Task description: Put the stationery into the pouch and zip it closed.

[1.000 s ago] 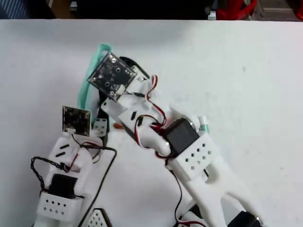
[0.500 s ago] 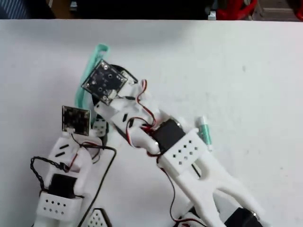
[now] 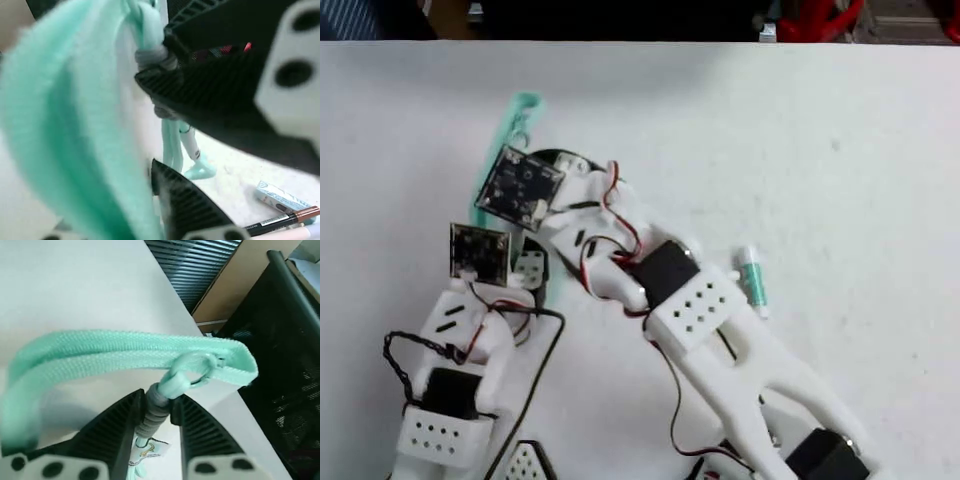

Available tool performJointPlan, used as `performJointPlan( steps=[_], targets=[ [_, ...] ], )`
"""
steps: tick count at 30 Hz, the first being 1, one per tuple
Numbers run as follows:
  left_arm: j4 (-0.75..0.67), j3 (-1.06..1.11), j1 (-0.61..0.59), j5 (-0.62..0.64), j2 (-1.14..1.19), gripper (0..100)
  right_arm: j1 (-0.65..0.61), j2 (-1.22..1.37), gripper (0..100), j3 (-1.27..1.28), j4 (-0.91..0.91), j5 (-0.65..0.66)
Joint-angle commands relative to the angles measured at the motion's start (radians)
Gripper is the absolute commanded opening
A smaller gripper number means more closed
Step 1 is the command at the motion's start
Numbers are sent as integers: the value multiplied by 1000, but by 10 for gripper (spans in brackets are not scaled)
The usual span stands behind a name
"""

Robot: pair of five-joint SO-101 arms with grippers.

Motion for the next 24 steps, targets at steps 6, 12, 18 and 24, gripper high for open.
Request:
performJointPlan(
  steps=[6,12,18,24],
  targets=[
    [25,-51,-35,121,-15,181,117,-186,20,-8,151,15],
    [146,-103,-81,130,-124,190,203,-183,20,-8,219,14],
    [265,-101,-77,130,-329,187,194,-185,20,-8,246,12],
    [252,-100,42,6,-309,48,140,-185,20,-8,269,12]
  ],
)
